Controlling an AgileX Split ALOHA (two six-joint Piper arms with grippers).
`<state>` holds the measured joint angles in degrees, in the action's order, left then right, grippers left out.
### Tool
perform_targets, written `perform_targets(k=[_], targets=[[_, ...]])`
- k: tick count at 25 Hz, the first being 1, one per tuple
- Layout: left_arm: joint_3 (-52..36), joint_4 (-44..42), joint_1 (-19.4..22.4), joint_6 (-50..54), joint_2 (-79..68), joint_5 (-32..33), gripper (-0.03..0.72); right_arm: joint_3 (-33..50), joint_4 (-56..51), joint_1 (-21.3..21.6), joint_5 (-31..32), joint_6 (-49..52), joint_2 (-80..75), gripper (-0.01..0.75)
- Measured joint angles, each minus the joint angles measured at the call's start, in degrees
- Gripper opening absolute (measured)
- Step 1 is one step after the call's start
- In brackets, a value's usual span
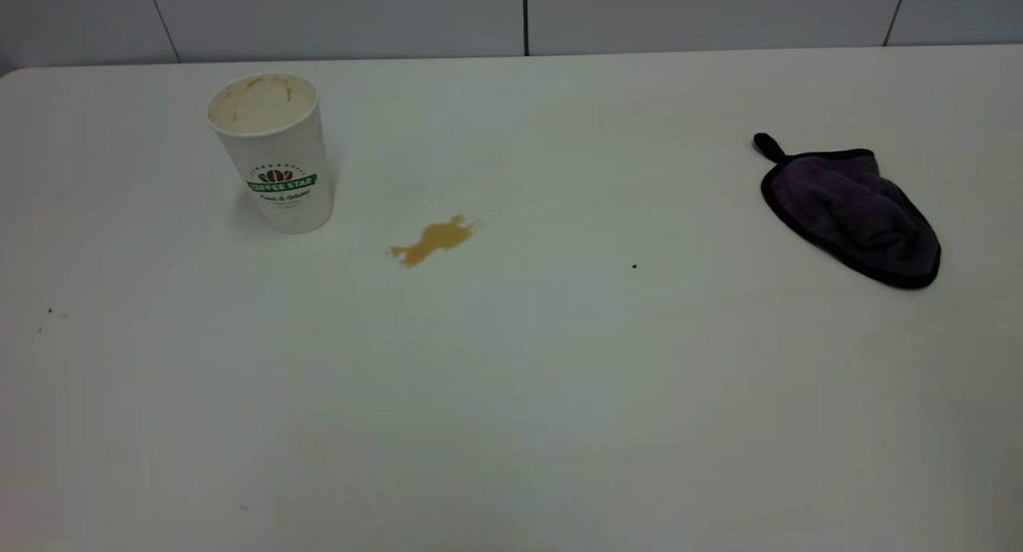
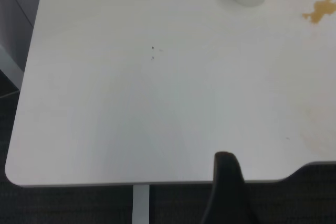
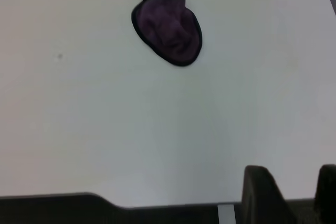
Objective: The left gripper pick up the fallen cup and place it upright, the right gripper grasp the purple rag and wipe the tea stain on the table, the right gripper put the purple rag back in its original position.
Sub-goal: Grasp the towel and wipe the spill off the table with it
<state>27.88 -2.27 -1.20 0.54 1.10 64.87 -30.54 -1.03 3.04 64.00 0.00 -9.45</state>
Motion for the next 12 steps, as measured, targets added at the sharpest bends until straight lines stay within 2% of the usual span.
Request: perform_targets(k=[2,7,9,12], targets=[[0.0,0.0,0.0,0.0,0.0,0.0,0.541,-2.65,1.03,0.0,-2.51,0.49,-7.14,0.392],[0.0,0.0,0.0,0.0,0.0,0.02,0.541,-11.41,3.55,0.0,-6.79,0.0,-27.84,0.665],[0.0,0.0,0.0,0.0,0.0,0.06,0.541,-14.83,3.64,0.0,-7.87,-1.75,-35.11,0.711],[0.0,0.0,0.0,0.0,0.0,0.06,0.541,-18.35,3.48,0.0,-12.43,-3.2,-44.76,0.725]])
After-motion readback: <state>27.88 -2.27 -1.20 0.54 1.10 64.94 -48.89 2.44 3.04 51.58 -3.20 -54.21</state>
